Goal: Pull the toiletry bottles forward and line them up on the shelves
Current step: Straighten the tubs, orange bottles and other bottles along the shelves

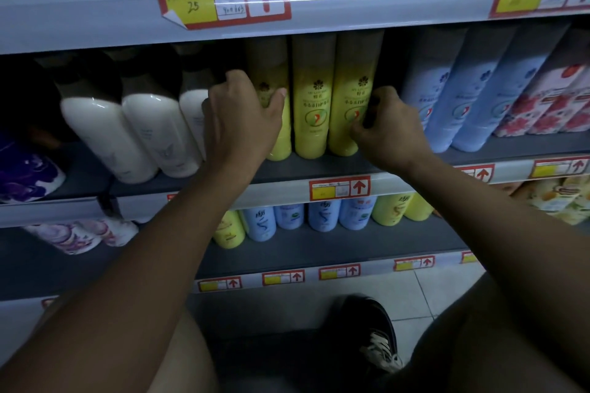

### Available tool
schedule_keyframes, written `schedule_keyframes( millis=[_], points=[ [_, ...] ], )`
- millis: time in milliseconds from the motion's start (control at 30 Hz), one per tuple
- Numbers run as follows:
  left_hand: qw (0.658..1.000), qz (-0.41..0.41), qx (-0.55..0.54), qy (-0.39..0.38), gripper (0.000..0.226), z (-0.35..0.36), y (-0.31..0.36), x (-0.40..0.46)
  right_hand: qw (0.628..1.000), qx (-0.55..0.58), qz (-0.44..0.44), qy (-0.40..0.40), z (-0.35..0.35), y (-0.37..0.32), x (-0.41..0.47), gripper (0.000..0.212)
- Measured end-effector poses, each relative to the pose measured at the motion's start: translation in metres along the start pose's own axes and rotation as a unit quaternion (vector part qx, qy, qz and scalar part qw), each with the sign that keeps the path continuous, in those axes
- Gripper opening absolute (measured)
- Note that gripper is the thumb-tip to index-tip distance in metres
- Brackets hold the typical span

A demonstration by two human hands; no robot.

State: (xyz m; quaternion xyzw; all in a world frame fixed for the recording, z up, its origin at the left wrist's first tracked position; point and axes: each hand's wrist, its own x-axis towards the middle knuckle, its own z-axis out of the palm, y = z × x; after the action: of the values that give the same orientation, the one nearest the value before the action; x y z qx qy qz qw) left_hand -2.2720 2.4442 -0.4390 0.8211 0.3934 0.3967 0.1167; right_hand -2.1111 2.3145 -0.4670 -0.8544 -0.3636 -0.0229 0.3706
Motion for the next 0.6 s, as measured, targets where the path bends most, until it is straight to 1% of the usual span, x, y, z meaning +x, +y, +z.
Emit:
schedule_keyframes(
  millis=[200, 333, 500, 600],
  points=[
    [1.0, -0.011, 0.005, 0.023, 0.059, 0.005, -0.003, 0.004, 1.0, -0.002, -0.01, 0.014, 0.004, 0.001, 0.0, 0.036],
    [0.999, -0.005, 0.005, 0.039, 0.058, 0.005, -0.007, 0.005, 1.0, -0.007, -0.013, 0.018, 0.005, 0.003, 0.0, 0.035],
    [0.999, 0.009, 0.007, 0.035, 0.059, 0.004, -0.012, 0.002, 0.999, -0.02, -0.028, 0.015, 0.005, 0.006, -0.002, 0.037],
    [0.999, 0.023, 0.011, 0.037, 0.056, 0.001, -0.014, -0.003, 0.999, -0.029, -0.019, 0.028, 0.005, 0.007, -0.005, 0.038]
  ],
)
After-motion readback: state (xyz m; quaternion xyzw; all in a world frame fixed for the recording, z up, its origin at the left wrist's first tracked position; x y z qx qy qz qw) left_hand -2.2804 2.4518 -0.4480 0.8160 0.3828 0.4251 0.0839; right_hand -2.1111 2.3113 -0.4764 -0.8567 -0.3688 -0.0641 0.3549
